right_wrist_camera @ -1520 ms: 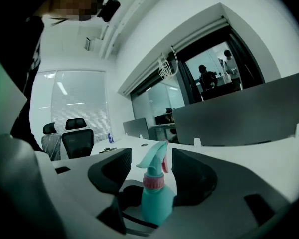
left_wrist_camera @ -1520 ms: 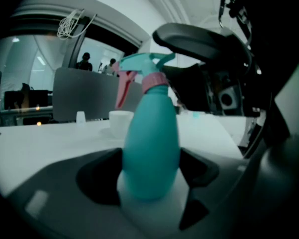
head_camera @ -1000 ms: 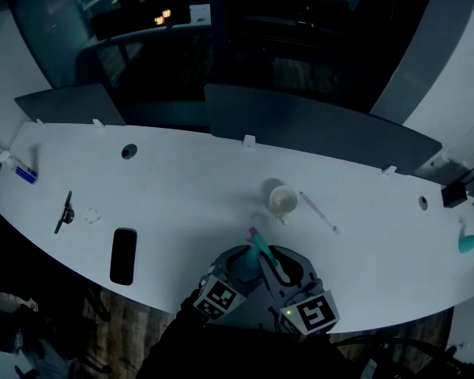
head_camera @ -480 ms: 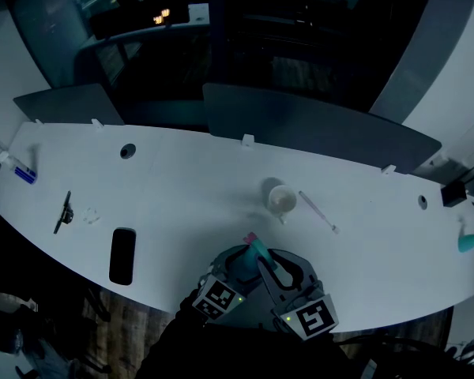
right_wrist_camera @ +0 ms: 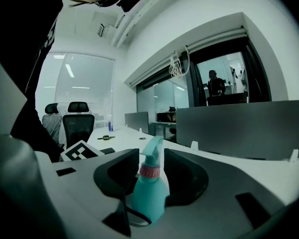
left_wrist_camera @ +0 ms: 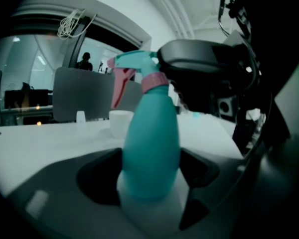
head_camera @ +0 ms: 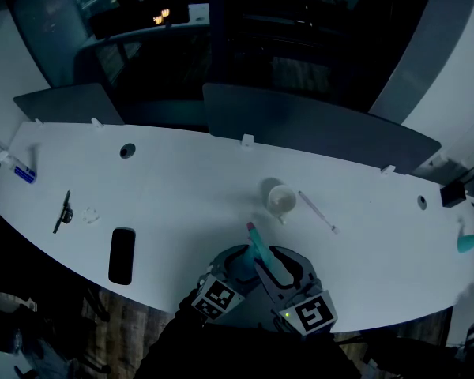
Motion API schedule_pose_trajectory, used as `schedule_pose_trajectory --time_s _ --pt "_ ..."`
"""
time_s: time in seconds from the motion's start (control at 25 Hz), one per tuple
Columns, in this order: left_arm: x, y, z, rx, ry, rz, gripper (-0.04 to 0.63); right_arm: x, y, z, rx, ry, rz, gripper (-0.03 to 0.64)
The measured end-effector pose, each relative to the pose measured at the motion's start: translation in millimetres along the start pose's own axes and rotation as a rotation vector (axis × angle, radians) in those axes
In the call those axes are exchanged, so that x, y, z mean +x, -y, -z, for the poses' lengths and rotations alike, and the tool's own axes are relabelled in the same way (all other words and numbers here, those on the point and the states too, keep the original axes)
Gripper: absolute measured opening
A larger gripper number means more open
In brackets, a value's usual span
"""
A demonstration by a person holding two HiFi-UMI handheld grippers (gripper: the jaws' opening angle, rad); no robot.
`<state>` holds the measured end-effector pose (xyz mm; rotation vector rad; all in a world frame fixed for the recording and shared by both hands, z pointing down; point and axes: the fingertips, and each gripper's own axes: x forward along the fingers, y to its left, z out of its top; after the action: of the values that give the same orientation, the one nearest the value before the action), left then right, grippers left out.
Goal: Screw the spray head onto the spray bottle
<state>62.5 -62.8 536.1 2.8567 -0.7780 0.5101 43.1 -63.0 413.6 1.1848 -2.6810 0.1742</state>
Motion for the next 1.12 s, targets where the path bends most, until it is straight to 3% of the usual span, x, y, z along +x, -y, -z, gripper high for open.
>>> schedule_pose_trajectory --time_s 0.68,0.84,1.12 --pt "0 0 1 -0.001 0.002 0.001 0.364 23 -1 25 0.073 -0.213 -0.11 0.133" --pt "0 0 2 -0.001 0.001 0.001 0.365 20 -2 15 0.042 -0.14 -0.095 0.133" --pt "1 -1 1 -0.003 0.001 -0.001 0.365 11 -4 13 -0.061 0.13 -0.054 0.133"
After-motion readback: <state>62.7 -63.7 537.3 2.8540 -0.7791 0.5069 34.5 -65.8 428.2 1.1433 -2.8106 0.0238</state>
